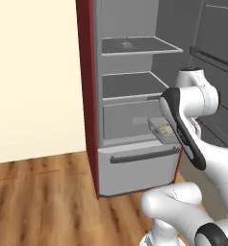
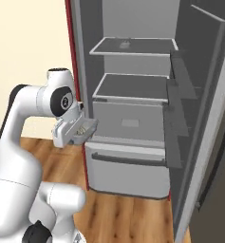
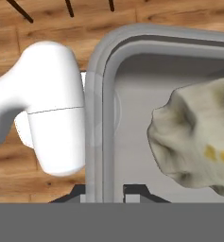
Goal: Place two dumplings into each of the tupperware containers and then place the containers in the fridge.
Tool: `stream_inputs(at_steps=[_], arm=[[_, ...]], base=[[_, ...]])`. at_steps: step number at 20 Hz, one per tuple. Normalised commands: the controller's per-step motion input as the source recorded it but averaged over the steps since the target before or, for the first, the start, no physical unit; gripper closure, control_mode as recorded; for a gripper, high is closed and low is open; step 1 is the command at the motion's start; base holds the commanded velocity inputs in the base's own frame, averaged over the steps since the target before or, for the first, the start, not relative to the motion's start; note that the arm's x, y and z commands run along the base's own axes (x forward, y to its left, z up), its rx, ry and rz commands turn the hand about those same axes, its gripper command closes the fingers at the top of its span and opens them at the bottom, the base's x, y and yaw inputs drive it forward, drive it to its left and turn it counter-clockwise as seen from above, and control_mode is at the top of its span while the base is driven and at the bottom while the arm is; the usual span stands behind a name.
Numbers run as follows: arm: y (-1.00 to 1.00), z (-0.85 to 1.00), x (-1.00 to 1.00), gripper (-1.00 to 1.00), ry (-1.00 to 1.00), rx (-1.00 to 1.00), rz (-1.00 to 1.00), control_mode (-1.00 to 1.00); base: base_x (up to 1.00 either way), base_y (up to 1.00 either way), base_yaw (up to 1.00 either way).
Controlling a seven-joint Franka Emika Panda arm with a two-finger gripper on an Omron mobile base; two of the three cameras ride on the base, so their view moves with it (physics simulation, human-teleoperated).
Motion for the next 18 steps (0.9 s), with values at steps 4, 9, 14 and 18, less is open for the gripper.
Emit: stream_inputs(at_steps=[4, 9, 14, 18], arm=[[0.00, 0.00, 0.00, 1.00, 0.00, 0.00, 0.00, 1.00], [0.00, 0.00, 0.00, 1.00, 0.00, 0.00, 0.00, 1.00], [0.00, 0.00, 0.00, 1.00, 0.00, 0.00, 0.00, 1.00], [0.00, 0.00, 0.00, 1.00, 0.00, 0.00, 0.00, 1.00]], base=[[0.75, -0.30, 0.19], [0.82, -0.06, 0.12], [0.76, -0.36, -0.01], [0.52, -0.41, -0.05]])
